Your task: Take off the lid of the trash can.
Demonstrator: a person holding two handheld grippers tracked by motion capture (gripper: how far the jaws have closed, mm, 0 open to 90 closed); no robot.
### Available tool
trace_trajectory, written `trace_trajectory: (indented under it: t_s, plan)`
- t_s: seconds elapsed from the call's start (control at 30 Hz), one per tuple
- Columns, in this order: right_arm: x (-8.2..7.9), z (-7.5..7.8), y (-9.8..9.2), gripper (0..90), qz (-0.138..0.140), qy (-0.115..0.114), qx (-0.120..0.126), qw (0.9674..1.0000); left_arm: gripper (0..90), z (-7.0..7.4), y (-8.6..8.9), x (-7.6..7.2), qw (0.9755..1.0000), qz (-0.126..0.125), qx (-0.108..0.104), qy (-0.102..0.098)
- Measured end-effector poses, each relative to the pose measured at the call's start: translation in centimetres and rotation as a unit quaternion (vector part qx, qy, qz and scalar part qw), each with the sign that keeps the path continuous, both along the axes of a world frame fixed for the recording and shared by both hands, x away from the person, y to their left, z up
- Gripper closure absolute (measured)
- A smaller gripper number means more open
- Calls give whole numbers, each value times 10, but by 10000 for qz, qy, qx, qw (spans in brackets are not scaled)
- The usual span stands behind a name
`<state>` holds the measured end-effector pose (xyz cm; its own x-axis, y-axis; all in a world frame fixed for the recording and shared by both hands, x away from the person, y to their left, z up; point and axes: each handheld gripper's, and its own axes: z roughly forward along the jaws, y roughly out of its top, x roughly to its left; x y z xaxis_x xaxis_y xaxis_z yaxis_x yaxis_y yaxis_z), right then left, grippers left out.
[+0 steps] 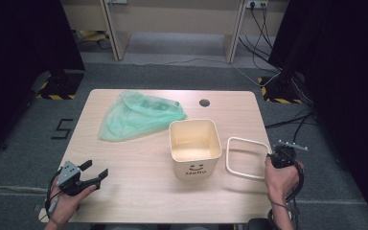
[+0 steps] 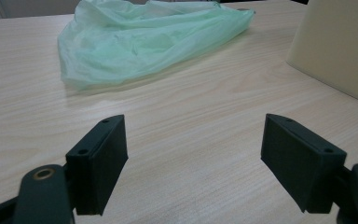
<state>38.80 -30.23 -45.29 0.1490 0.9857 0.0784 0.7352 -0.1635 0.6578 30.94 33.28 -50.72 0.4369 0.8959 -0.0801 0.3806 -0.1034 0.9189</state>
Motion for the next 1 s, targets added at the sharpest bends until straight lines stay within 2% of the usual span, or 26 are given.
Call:
trace_trajectory:
  t_s: [1.0]
  plan:
    - [-5,-15,-2,818,-4,27,-35,10000,214,0,0,0,10000,1,-2,1]
